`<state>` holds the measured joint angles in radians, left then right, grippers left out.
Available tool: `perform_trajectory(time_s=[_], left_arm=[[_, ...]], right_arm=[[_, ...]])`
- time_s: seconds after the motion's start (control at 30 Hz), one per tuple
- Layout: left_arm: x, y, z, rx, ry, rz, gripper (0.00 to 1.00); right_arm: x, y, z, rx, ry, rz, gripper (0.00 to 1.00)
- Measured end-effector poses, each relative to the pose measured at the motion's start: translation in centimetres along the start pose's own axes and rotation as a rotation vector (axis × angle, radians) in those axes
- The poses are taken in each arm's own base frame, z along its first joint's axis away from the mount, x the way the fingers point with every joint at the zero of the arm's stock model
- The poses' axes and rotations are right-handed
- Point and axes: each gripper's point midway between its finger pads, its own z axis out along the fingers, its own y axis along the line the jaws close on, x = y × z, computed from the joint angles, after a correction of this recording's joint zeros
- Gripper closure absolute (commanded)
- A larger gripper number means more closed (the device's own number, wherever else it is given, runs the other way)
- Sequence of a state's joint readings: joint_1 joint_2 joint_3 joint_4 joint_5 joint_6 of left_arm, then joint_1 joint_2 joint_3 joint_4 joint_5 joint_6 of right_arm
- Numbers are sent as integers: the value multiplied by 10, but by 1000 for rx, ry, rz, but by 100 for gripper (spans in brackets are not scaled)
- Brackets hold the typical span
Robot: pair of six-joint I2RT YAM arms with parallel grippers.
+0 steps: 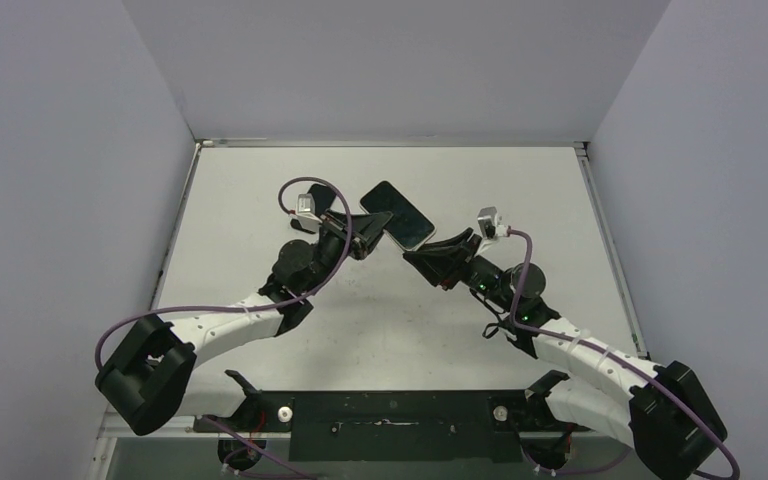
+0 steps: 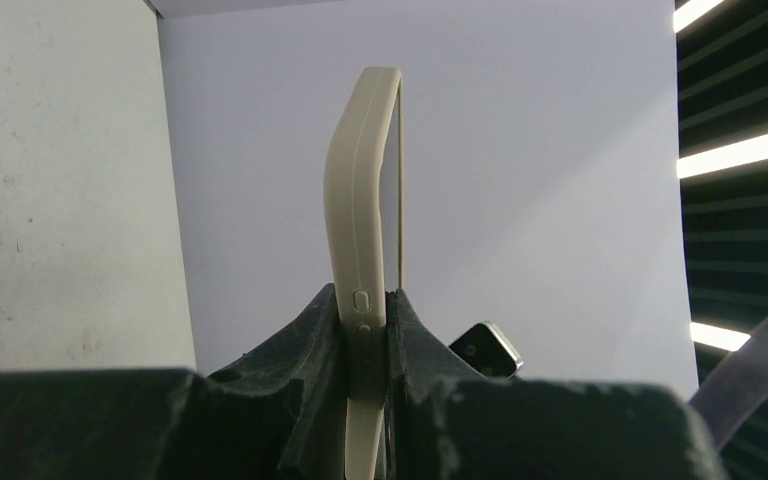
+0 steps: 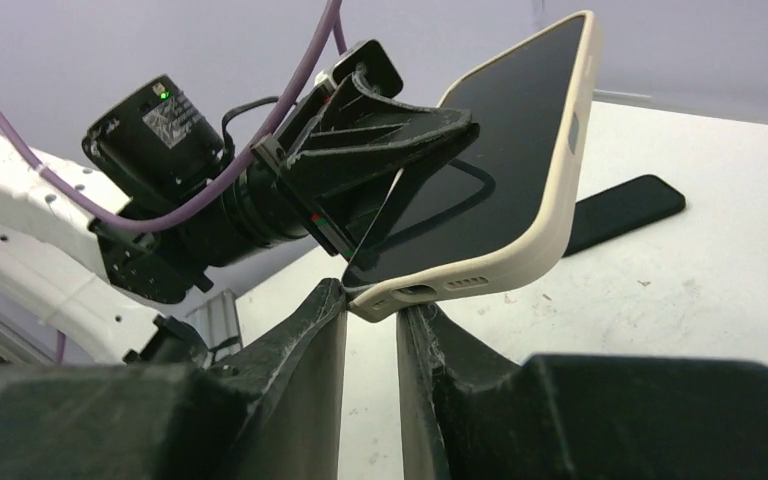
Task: Take the phone out of the phone case
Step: Remove the phone case from the phone.
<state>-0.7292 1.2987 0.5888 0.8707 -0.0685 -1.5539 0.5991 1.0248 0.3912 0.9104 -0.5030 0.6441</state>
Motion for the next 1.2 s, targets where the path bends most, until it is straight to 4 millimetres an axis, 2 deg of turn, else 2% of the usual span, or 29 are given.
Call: perform_trajectory(time_s=[0.17,0.3,0.4,0.5,0.63,0.77,0.87,1.0,1.2], left_arm=[[-4,2,-1,-9,29,2,100],[-8,5,-2,-18,55,17,100],[-12,7,-4,-23,84,44,100],[-33,10,-7,-35,71,77,100],[-60,13,-13,-39,45,110,100],[-71,18,-20,-49,69,141,100],[-70,21,-24,-53,106,189,100],[-55,27,-31,-75,199,266,100],[-43,22,-33,-55,296,332,100]], right_arm=[[8,-2,2,-16,46,-84,100],[13,-5,3,-16,85,-122,81],[19,-6,2,-17,118,-137,62],[22,-17,-4,27,145,-156,48],[25,-27,-12,70,177,-165,38],[26,-36,-18,103,206,-159,30],[20,-41,-18,124,214,-152,25],[8,-42,-17,126,206,-146,20],[-1,-35,-13,93,226,-145,19]])
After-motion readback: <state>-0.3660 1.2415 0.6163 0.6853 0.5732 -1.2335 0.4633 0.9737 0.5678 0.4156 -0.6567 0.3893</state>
